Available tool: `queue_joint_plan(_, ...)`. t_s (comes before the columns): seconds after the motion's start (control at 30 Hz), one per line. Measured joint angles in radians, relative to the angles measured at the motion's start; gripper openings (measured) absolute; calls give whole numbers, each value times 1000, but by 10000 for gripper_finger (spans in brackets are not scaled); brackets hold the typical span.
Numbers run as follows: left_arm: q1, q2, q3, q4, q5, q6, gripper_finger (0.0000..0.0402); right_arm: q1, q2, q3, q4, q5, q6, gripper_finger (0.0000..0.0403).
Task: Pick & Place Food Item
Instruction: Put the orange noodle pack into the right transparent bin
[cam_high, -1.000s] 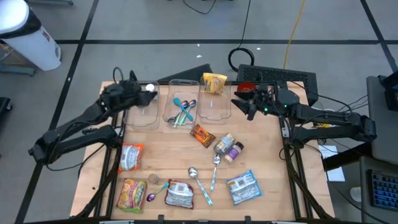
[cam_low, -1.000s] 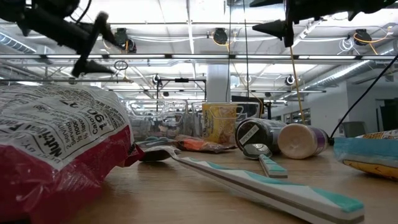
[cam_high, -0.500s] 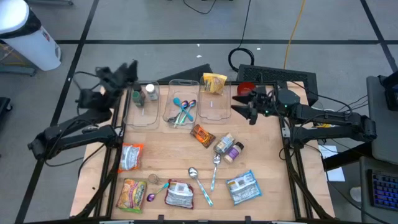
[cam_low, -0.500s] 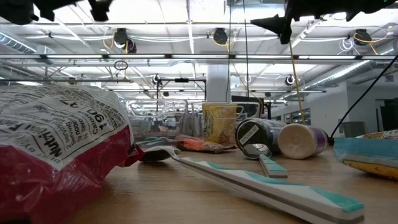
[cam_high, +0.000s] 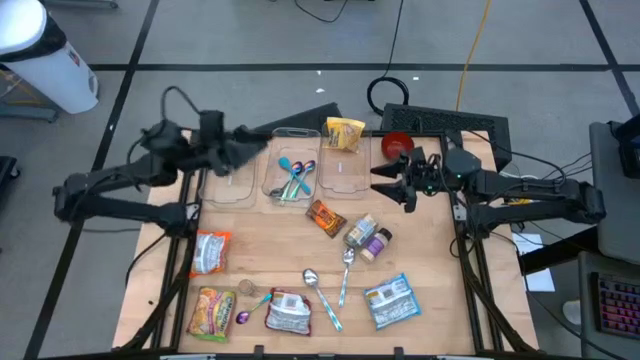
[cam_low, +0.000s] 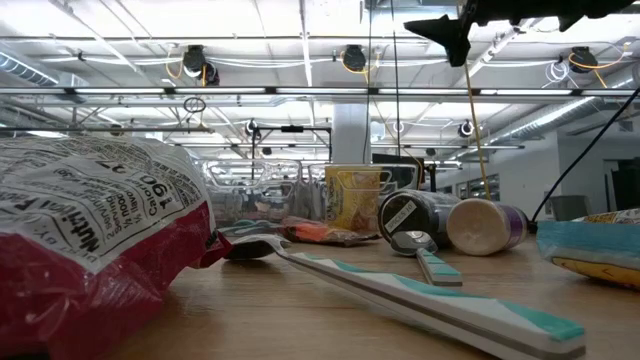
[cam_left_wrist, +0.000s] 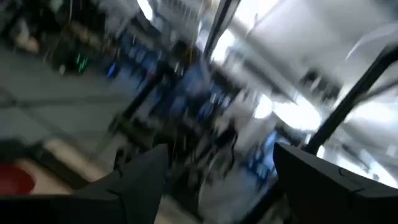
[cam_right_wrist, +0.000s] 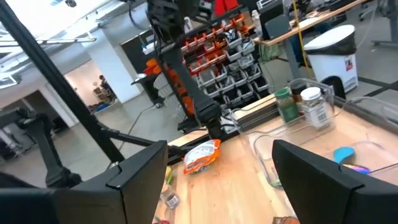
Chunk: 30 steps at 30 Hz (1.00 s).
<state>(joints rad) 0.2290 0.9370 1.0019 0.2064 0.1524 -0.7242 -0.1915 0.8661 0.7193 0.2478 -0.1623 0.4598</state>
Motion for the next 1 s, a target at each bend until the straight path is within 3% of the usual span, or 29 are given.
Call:
queue_joint_plan(0.13, -97, 111, 193, -293, -4, 58, 276, 24, 0, 0, -22, -6, -4, 281)
queue_joint_plan(0.3, -201, 241, 330, -474, -4, 70, 271, 50, 0, 0, -97, -29, -11, 281)
queue_joint_plan(0.63, -312, 448, 325, -637, -21, 60, 271, 170, 3, 0, -220, -17, -51, 281)
queue_joint_plan(0.9, -355, 576, 325, -686, 28, 147, 271, 280, 121, 0, -242, 160, -52, 281)
queue_joint_plan(1.0, -356, 608, 325, -771, 64, 190, 271, 296, 194, 0, -186, 170, -14, 281)
